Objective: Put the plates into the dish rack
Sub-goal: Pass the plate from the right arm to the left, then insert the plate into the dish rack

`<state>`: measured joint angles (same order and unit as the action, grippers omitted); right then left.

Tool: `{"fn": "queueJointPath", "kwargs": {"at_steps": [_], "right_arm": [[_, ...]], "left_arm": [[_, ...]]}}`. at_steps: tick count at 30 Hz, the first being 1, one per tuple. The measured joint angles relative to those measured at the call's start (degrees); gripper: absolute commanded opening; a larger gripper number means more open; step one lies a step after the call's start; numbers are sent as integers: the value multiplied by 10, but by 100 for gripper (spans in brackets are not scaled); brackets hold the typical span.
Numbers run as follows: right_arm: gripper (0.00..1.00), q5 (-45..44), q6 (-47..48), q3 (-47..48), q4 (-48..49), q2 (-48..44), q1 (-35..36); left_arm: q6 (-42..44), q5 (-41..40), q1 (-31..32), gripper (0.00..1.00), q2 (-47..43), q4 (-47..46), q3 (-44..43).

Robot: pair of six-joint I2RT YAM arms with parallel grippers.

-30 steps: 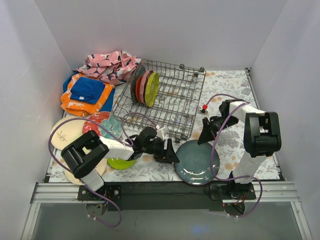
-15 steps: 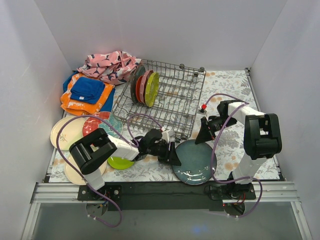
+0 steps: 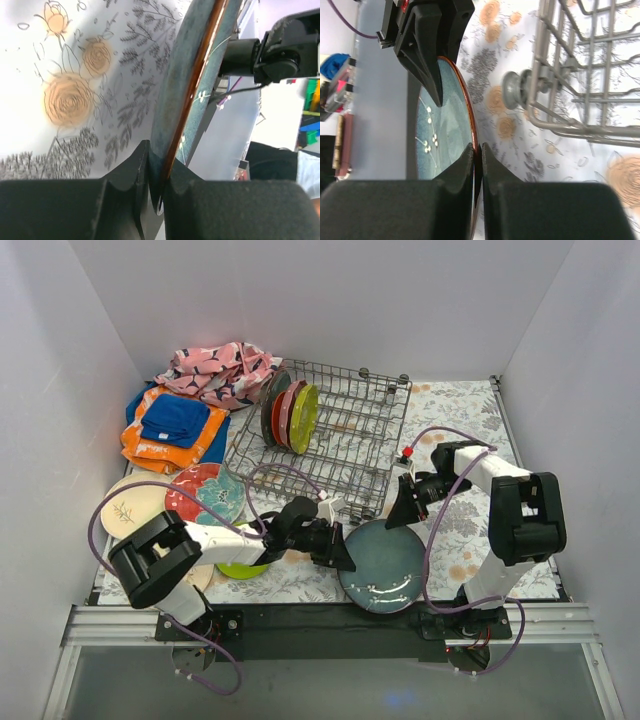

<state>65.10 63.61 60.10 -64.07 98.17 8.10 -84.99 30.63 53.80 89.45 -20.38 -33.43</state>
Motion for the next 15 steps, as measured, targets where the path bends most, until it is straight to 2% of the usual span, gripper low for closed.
{"fn": "queueJointPath", "kwargs": {"at_steps": [2, 3, 4, 7, 8, 10, 12, 13, 15], "right_arm": [[48, 7, -10, 0, -11, -7, 3], [53, 10, -14, 0, -19, -13, 3], [62, 11, -18, 1, -27, -19, 3], [75, 10, -23, 10, -49, -42, 3], [77, 9, -24, 15, -54, -50, 3], [88, 4, -30, 33, -64, -66, 3], [92, -2, -39, 59, -70, -80, 2], [98, -5, -41, 73, -70, -86, 0], [99, -6, -53, 103, -74, -94, -7]], "left_arm": [[11, -3, 1, 0, -28, 28, 1], [16, -6, 1, 0, -41, 45, 1], [20, -11, 1, 0, -54, 63, 1], [32, -34, -1, 0, -90, 121, 1], [37, -43, -1, 0, -104, 143, 2], [42, -58, -4, 0, -133, 185, 2], [47, -75, -7, 0, -163, 223, 2], [50, -83, -9, 0, -180, 241, 2], [54, -98, -12, 0, -215, 279, 0]]}}
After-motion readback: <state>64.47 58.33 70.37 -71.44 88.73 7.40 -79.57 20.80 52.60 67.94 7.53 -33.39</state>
